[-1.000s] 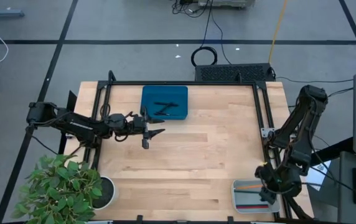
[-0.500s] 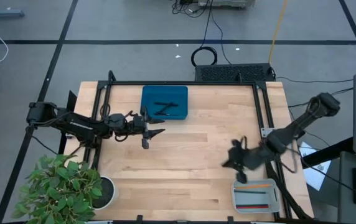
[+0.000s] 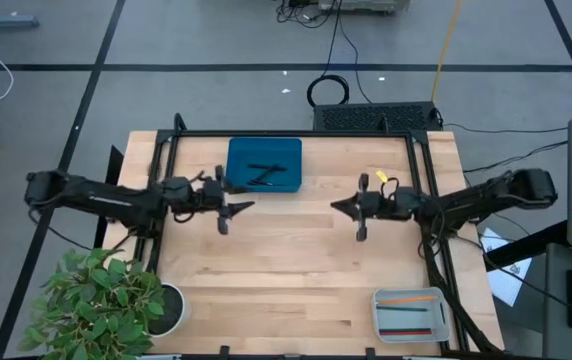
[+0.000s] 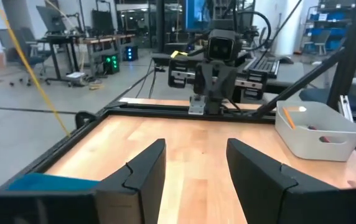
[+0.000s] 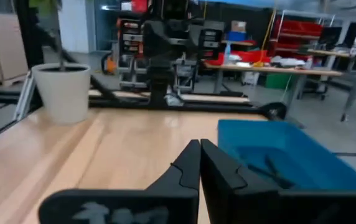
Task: Sort pens & pencils
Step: Return to Home Position
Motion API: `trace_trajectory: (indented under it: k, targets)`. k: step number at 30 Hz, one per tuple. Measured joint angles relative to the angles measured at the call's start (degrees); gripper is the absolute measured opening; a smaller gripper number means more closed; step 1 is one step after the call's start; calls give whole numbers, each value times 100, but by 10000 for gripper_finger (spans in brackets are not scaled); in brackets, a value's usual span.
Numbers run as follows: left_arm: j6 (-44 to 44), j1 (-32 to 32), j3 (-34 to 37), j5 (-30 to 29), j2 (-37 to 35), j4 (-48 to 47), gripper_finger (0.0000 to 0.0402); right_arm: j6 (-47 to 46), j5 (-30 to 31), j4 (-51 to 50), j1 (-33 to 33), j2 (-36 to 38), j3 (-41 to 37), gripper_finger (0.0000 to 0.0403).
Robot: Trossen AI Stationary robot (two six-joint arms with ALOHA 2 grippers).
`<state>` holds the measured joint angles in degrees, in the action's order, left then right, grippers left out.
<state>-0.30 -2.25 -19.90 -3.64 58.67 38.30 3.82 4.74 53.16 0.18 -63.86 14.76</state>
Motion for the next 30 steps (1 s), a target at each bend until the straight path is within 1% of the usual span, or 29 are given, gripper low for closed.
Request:
trace_trajectory:
  k: [3,6,8,11,14,15,16,20,22,30]
  targets:
    - [6,-102,0,6,-795,-812,175,58,-60,-184,-187,2,276,0]
    - [62,-166,0,3,-1604,-1636,173,157,-68,-671,-290,5,620,0]
    - [81,-178,0,-46,-2111,-2215,159,154,-55,-873,-369,5,788,0]
    - [59,-178,0,-92,-2807,-3171,111,202,-44,-905,-436,5,877,0]
    - [15,-178,0,-92,-3361,-3924,43,206,-56,-959,-462,16,877,0]
    - [13,-173,1,-92,-3497,-4042,22,216,-55,-972,-463,18,879,0]
    - [13,-162,25,-92,-3615,-4075,12,234,-55,-1004,-463,18,882,0]
    - [31,-132,282,-92,-3896,-3746,6,286,-117,-1203,-463,18,884,0]
    - [15,-132,404,-94,-3940,-3756,4,288,-201,-1243,-463,18,884,0]
    - [34,-137,435,-92,-3952,-3764,4,286,-202,-1275,-463,83,884,0]
